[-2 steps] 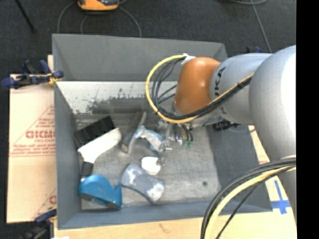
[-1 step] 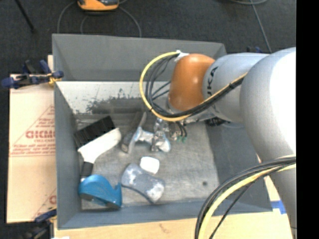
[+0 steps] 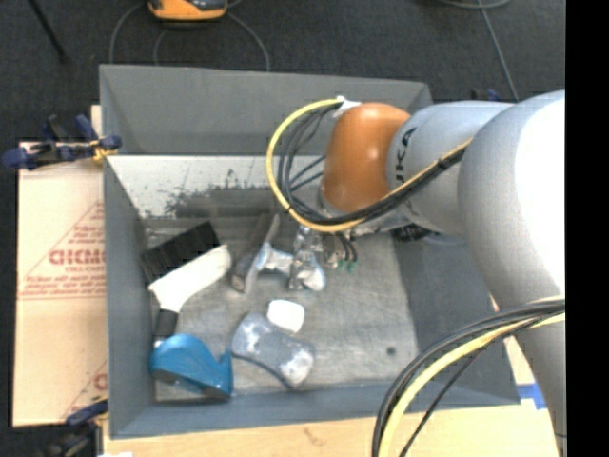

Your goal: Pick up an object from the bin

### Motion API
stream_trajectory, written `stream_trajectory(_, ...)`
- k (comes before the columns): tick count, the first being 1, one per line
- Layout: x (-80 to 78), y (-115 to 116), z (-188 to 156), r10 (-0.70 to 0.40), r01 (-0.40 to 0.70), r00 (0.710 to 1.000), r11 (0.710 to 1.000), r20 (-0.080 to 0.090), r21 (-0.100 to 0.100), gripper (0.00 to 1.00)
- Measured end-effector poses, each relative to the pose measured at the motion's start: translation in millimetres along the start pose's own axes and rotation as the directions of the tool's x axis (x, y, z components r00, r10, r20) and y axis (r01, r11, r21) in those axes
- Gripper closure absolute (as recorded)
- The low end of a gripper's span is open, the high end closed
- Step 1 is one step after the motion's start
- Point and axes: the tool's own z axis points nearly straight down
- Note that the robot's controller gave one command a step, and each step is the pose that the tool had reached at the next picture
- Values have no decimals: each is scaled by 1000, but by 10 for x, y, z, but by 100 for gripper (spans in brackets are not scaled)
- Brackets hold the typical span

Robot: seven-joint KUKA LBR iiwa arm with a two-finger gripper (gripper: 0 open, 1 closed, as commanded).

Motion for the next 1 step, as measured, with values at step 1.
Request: stream_trajectory(1, 4, -2, -16, -1, 1, 1000, 1000, -2, 1, 100)
